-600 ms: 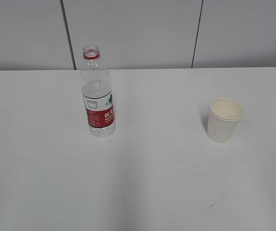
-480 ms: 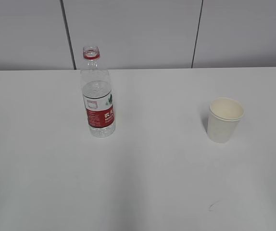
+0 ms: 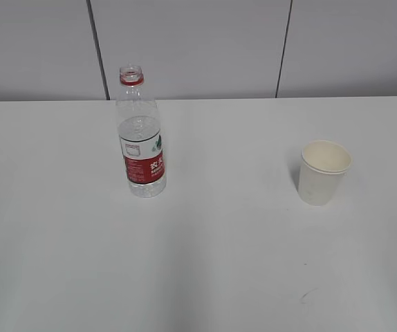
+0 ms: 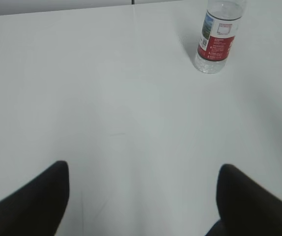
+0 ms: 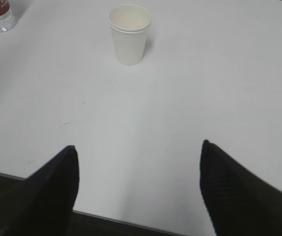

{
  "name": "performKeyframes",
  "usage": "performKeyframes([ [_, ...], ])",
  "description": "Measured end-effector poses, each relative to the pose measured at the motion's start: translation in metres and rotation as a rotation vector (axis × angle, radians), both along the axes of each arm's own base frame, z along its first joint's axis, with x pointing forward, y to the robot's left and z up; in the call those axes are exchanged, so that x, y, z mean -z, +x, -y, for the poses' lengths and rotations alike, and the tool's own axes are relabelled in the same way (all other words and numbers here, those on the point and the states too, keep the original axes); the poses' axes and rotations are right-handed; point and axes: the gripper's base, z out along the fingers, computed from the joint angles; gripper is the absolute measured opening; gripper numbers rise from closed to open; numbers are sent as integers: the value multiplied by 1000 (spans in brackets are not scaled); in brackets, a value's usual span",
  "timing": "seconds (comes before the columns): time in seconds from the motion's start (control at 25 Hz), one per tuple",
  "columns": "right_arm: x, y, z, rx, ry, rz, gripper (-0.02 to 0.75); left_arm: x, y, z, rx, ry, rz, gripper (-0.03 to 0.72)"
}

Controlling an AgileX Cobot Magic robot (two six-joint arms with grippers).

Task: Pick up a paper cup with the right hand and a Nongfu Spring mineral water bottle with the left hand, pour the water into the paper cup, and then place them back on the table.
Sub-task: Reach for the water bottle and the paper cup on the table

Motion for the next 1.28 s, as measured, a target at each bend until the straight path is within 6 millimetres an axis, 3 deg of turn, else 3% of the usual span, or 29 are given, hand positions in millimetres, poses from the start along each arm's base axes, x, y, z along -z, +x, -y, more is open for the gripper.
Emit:
performKeyframes([
  [0.2,-7,2,0,1,2,30,571,0,0,0,0,0,1,562],
  [0.28,-16,12,0,4,5,51,571,0,0,0,1,-1,1,562],
  [0.48,-31,59,-3,16,29,76,571,-4,0,0,0,-3,26,562],
  [0.68,-43,114,-5,36,71,193,571,-31,10,0,-6,-28,290,562],
  [0.92,-41,164,-5,79,122,334,571,-47,54,4,28,76,318,562],
  [1.16,-7,196,-3,112,112,317,571,-55,118,10,20,39,368,562],
  [1.28,9,205,-2,130,111,319,571,-46,150,11,-5,12,408,562],
])
